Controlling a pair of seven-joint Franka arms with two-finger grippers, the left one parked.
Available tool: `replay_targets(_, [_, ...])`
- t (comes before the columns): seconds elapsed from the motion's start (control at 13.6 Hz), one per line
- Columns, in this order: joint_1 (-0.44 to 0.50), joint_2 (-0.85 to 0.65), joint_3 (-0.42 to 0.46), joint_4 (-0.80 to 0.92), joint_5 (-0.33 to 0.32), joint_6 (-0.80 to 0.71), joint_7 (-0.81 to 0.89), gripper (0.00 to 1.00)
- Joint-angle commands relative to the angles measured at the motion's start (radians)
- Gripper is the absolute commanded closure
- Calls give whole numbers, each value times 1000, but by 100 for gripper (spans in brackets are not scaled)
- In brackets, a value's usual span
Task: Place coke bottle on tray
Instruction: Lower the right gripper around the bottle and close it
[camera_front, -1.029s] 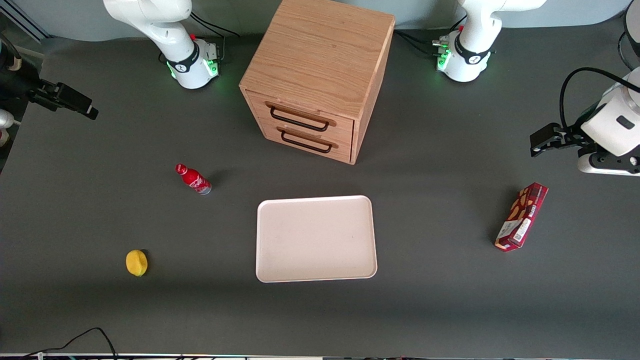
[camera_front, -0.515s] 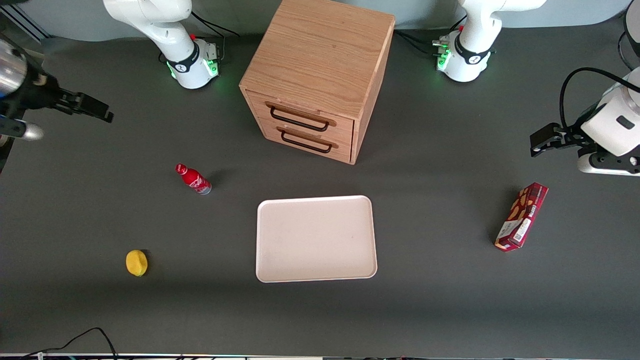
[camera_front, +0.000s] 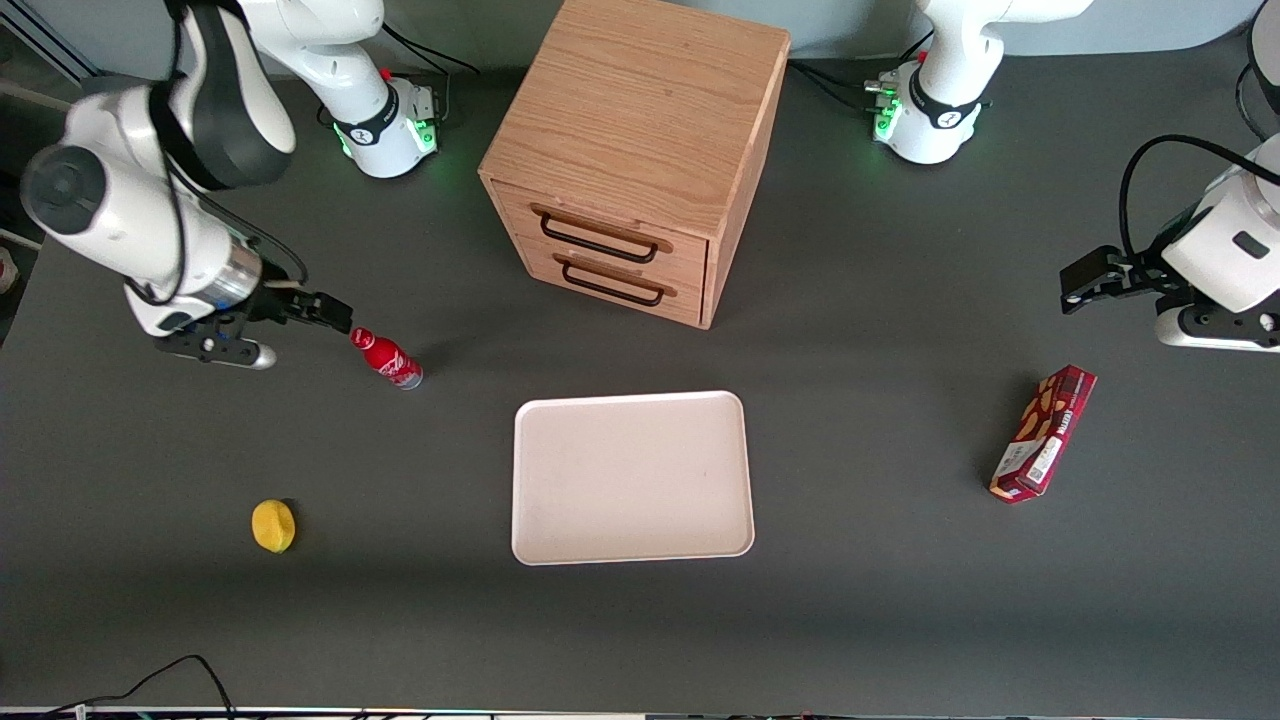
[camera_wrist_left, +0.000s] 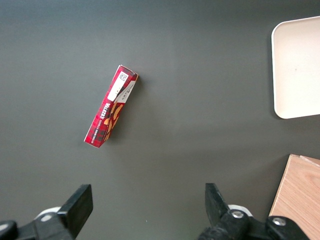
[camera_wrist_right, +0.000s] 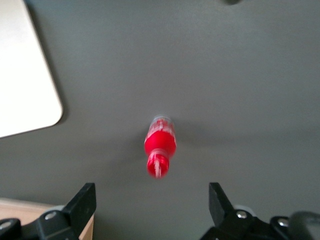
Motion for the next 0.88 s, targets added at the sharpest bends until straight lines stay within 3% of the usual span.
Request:
replay_targets(0.0, [3,36,1,-99,4,160,38,0])
replay_targets(0.22, [6,79,2,-182,4,323,43,0])
replay_targets(0.59, [6,58,35,-190,4,297,89,2])
replay_targets(0.66, [4,48,44,-190,4,279,87,12])
replay_targets(0.81, [4,31,47,-191,1,263,83,63])
